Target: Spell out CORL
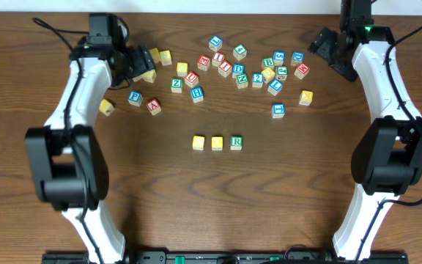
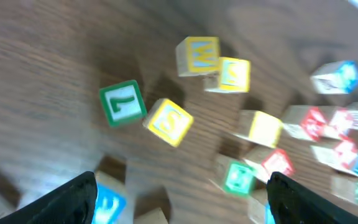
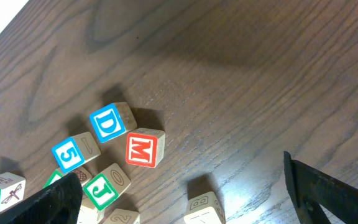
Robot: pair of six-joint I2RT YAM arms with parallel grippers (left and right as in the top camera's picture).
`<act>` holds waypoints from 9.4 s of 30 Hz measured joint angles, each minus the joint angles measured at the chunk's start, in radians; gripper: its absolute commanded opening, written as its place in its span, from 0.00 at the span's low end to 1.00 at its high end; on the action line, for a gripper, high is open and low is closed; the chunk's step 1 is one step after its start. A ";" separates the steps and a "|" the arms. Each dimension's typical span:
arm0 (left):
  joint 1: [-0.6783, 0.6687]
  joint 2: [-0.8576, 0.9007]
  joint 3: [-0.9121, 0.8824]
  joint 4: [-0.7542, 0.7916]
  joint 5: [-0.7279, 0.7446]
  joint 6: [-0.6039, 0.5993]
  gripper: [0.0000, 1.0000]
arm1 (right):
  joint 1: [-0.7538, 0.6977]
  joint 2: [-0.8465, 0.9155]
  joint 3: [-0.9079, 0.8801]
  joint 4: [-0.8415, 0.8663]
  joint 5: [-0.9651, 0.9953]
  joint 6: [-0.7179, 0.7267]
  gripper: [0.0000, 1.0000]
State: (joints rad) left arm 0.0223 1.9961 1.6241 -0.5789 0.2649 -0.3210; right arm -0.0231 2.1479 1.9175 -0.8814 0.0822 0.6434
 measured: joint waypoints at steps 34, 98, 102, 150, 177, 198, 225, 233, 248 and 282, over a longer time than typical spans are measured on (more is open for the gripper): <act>-0.154 -0.014 0.005 -0.001 -0.222 -0.006 0.87 | 0.000 0.000 0.000 0.000 0.000 0.000 0.99; 0.179 -0.014 0.005 -0.279 -0.271 -0.207 0.87 | 0.447 0.079 -0.002 0.202 0.152 -0.125 0.99; 0.179 -0.014 0.005 -0.279 -0.271 -0.207 0.87 | 0.417 0.079 -0.002 0.232 0.210 -0.127 0.99; 0.179 -0.014 0.005 -0.279 -0.271 -0.207 0.87 | 0.117 0.079 -0.002 -0.009 -0.226 -0.273 0.47; 0.179 -0.014 0.005 -0.279 -0.271 -0.207 0.87 | 0.279 0.079 -0.094 -0.089 -0.085 -0.253 0.45; 0.179 -0.014 0.005 -0.279 -0.271 -0.207 0.87 | 0.214 -0.067 -0.072 -0.114 -0.120 -0.249 0.86; 0.179 -0.014 0.005 -0.279 -0.271 -0.207 0.88 | 0.507 -0.067 -0.072 -0.153 -0.145 -0.249 0.99; 0.179 -0.014 0.005 -0.279 -0.271 -0.207 0.87 | 0.507 -0.067 -0.072 -0.156 -0.108 -0.249 0.99; 0.179 -0.014 0.005 -0.279 -0.271 -0.207 0.87 | 0.507 -0.067 -0.072 -0.175 -0.022 -0.249 0.92; 0.179 -0.014 0.005 -0.279 -0.271 -0.207 0.87 | 0.139 -0.067 -0.130 -0.240 0.200 -0.220 0.71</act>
State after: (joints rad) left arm 0.2012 1.9823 1.6287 -0.8577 -0.0059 -0.5278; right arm 0.1158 2.0808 1.7878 -1.1210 0.2821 0.4229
